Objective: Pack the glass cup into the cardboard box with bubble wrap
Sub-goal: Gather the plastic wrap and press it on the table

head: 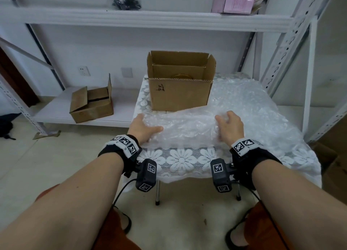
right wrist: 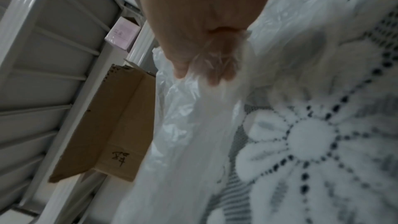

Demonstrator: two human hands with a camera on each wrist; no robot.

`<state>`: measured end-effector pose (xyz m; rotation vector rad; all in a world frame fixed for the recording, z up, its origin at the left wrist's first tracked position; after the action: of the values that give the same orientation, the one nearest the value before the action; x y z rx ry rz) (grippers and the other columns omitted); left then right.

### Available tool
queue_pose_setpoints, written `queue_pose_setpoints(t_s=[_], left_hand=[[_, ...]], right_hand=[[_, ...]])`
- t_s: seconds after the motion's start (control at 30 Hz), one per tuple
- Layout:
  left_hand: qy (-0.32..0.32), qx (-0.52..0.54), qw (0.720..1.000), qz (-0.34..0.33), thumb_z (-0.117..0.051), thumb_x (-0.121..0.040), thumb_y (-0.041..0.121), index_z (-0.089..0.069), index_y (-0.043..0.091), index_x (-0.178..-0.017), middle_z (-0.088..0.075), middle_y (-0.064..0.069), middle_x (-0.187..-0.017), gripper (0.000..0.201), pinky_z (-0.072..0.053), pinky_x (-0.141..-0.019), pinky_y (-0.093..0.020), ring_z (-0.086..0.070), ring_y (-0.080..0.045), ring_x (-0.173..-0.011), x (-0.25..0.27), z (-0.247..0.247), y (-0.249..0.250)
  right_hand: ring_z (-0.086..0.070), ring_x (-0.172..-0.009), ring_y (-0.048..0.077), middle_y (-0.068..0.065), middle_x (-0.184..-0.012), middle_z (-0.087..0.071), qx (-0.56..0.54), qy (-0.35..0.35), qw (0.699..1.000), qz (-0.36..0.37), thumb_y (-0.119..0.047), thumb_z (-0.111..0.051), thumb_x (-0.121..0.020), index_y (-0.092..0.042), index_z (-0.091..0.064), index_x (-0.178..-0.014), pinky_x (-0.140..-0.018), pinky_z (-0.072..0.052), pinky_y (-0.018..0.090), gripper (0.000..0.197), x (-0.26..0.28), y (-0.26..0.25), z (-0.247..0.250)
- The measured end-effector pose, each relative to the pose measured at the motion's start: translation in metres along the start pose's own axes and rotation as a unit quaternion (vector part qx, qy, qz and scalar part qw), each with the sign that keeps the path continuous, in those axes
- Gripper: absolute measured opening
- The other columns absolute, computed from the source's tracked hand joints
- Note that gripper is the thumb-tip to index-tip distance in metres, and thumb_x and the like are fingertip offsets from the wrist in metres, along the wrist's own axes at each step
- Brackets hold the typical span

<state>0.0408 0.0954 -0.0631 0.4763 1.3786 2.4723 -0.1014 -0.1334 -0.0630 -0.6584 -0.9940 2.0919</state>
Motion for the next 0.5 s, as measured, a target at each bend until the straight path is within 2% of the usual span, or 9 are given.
queue_pose_setpoints(t_s=[0.03,0.07,0.1,0.17,0.23,0.3,0.37,0.43,0.5], left_hand=[[-0.011,-0.004,1.0,0.004,-0.078,-0.077,0.023,-0.031,0.011,-0.143,-0.05,-0.01,-0.135,0.082,-0.049,-0.049,-0.018,-0.059,-0.011,-0.077,-0.001,-0.002,-0.002],[-0.022,-0.008,1.0,0.005,-0.078,-0.077,0.024,-0.028,0.012,-0.145,-0.049,-0.009,-0.135,0.085,-0.051,-0.053,-0.02,-0.062,-0.016,-0.083,0.001,-0.003,-0.002],[-0.034,-0.015,0.999,0.013,-0.078,-0.076,0.026,-0.025,0.014,-0.146,-0.047,-0.009,-0.139,0.089,-0.053,-0.065,-0.024,-0.062,-0.022,-0.099,0.0,-0.003,-0.002],[-0.043,-0.029,0.999,0.003,-0.08,-0.073,0.03,-0.02,0.016,-0.149,-0.038,-0.007,-0.149,0.098,-0.044,-0.097,-0.034,-0.046,-0.025,-0.128,-0.001,-0.003,-0.003],[-0.046,-0.024,0.999,-0.009,-0.082,-0.071,0.029,-0.014,0.018,-0.151,-0.029,-0.005,-0.154,0.105,-0.031,-0.112,-0.039,-0.034,-0.024,-0.138,-0.002,-0.003,-0.001],[-0.018,-0.023,0.999,-0.025,-0.082,-0.072,0.022,-0.009,0.018,-0.152,-0.026,-0.006,-0.156,0.108,-0.028,-0.113,-0.039,-0.03,-0.025,-0.141,-0.002,-0.004,0.001],[0.075,-0.078,0.992,-0.07,-0.079,-0.076,0.019,-0.015,0.015,-0.151,-0.032,-0.008,-0.152,0.099,-0.03,-0.112,-0.038,-0.032,-0.026,-0.139,-0.001,-0.005,0.005],[0.161,-0.174,0.957,-0.165,-0.074,-0.08,0.019,-0.029,0.011,-0.145,-0.038,-0.009,-0.146,0.079,-0.03,-0.113,-0.036,-0.034,-0.025,-0.136,0.003,-0.008,0.015],[0.144,-0.233,0.924,-0.266,-0.065,-0.087,0.019,-0.043,0.012,-0.137,-0.04,-0.006,-0.145,0.055,-0.025,-0.115,-0.031,-0.034,-0.02,-0.137,0.01,-0.018,0.03]], right_hand=[[-0.045,-0.079,0.023,0.007,-0.086,-0.05,0.025,-0.005,1.0,0.003,-0.028,-0.051,-0.095,-0.011,-0.047,-0.087,-0.068,-0.034,0.03,0.019,0.001,0.001,-0.001],[-0.046,-0.08,0.025,0.008,-0.086,-0.05,0.048,-0.008,0.999,0.004,-0.027,-0.05,-0.095,-0.01,-0.046,-0.09,-0.068,-0.034,0.031,0.019,0.002,0.002,-0.002],[-0.046,-0.079,0.026,0.009,-0.085,-0.051,0.068,-0.012,0.998,0.0,-0.026,-0.049,-0.096,-0.01,-0.044,-0.089,-0.067,-0.033,0.031,0.019,0.003,0.003,-0.003],[-0.046,-0.078,0.028,0.01,-0.084,-0.051,0.096,-0.015,0.995,-0.013,-0.026,-0.047,-0.096,-0.009,-0.04,-0.088,-0.066,-0.032,0.031,0.02,0.003,0.005,-0.004],[-0.048,-0.08,0.029,0.014,-0.088,-0.053,0.109,-0.017,0.994,-0.014,-0.025,-0.047,-0.097,-0.008,-0.042,-0.09,-0.067,-0.032,0.032,0.019,0.003,0.007,-0.005],[-0.054,-0.087,0.035,0.02,-0.095,-0.059,0.113,-0.016,0.993,-0.005,-0.023,-0.047,-0.097,-0.002,-0.048,-0.1,-0.069,-0.034,0.033,0.021,0.002,0.007,-0.006],[-0.056,-0.095,0.037,0.022,-0.102,-0.062,0.117,-0.013,0.993,0.003,-0.021,-0.047,-0.097,0.001,-0.05,-0.111,-0.07,-0.036,0.033,0.026,0.002,0.006,-0.008],[-0.057,-0.1,0.038,0.023,-0.107,-0.063,0.12,-0.013,0.993,0.009,-0.02,-0.047,-0.098,0.0,-0.05,-0.117,-0.073,-0.038,0.035,0.028,0.003,0.006,-0.009],[-0.057,-0.103,0.038,0.022,-0.111,-0.062,0.119,-0.014,0.993,0.004,-0.02,-0.045,-0.098,-0.002,-0.048,-0.123,-0.078,-0.041,0.036,0.031,0.003,0.005,-0.008]])
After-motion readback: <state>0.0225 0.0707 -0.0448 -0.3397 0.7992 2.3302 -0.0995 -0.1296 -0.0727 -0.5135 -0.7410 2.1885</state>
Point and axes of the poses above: each hand's wrist, its own x-axis away from the middle knuckle, its own z-axis out of the back of the hand, y = z × x, the point moved 1 cm from there along -x, towards the middle knuckle
